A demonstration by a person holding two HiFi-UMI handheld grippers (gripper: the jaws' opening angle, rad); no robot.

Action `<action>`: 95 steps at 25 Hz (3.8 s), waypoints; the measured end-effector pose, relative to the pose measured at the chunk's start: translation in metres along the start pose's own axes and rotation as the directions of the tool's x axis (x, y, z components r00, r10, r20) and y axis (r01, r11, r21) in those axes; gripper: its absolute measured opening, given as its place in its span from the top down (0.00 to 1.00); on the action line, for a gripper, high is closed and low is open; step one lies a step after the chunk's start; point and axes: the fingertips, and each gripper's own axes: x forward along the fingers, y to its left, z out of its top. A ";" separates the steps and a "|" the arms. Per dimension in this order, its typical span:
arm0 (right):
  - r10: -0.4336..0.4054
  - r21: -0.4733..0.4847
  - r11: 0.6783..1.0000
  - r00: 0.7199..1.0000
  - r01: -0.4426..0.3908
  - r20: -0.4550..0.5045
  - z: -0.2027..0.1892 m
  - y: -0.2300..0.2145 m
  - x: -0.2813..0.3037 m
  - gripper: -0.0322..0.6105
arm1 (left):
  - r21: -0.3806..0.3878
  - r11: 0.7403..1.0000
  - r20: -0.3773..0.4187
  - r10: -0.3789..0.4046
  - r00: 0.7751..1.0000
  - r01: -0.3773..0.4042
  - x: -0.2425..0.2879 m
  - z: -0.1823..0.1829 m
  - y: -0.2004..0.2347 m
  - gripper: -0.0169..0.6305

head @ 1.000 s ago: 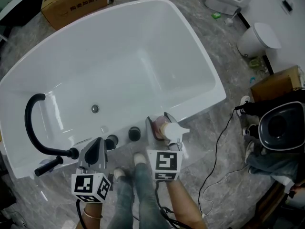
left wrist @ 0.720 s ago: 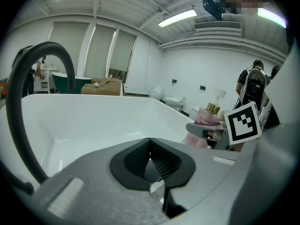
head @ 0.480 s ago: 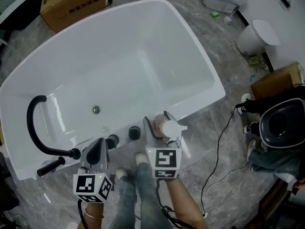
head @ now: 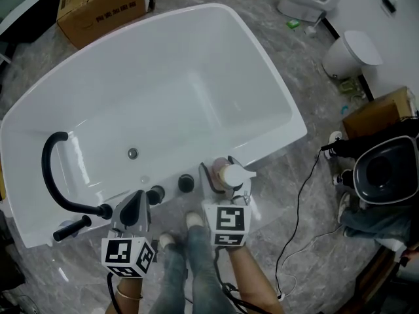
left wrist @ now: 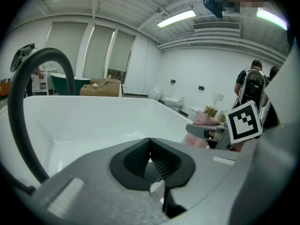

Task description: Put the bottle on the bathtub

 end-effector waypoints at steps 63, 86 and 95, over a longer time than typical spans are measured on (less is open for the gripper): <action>-0.380 0.189 0.920 0.901 0.344 0.209 0.200 -0.064 -0.314 0.95 | 0.236 0.957 0.370 -0.251 0.895 0.171 -0.169 0.255 -0.100 0.96; -0.435 0.181 0.896 0.883 0.406 0.176 0.192 -0.073 -0.324 0.95 | 0.263 0.949 0.351 -0.263 0.899 0.175 -0.176 0.251 -0.105 0.96; -0.427 0.172 0.900 0.887 0.399 0.175 0.195 -0.073 -0.325 0.95 | 0.257 0.952 0.346 -0.251 0.904 0.166 -0.178 0.251 -0.105 0.96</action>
